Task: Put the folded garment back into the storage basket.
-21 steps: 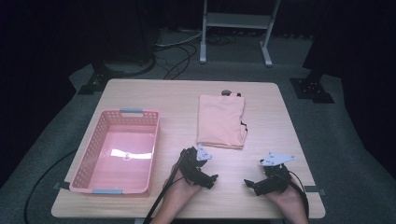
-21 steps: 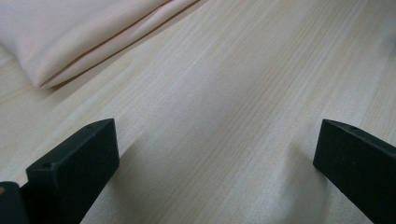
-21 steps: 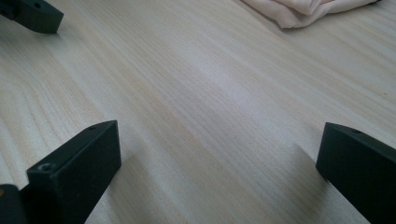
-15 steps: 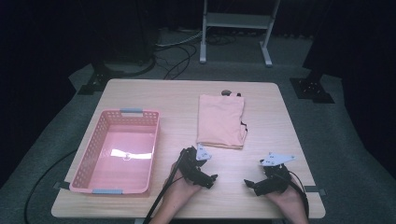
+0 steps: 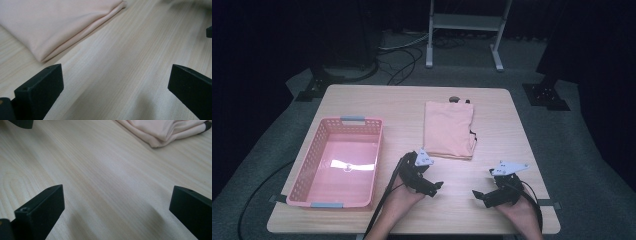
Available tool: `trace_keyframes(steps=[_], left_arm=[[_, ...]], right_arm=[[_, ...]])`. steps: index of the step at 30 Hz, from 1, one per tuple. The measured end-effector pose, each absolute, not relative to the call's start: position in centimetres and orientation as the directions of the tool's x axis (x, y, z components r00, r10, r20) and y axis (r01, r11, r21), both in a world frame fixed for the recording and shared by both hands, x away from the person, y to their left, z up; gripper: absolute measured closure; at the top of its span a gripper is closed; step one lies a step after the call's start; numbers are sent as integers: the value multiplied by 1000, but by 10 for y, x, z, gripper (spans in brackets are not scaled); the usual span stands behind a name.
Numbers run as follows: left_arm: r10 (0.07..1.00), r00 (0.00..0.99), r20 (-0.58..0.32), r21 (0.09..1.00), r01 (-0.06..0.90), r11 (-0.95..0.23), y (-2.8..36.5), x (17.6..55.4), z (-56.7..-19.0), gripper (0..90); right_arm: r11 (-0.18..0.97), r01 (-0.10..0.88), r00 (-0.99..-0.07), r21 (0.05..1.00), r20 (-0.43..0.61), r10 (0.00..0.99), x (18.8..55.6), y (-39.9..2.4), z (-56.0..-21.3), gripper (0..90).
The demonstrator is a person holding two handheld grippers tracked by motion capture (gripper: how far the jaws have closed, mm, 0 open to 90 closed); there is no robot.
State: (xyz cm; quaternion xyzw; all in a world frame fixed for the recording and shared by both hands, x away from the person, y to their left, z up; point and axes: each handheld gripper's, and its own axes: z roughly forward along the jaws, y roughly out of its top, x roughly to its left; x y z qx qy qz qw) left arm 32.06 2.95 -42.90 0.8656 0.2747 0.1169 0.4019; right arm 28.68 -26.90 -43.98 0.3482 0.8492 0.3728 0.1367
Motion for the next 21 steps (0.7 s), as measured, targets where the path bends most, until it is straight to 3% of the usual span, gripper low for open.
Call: trace_keyframes(steps=[21], left_arm=[[541, 841, -23, 782, 352, -514, 24, 354, -407, 0]], right_arm=[[421, 433, -748, 797, 57, 661, 329, -259, -406, 0]])
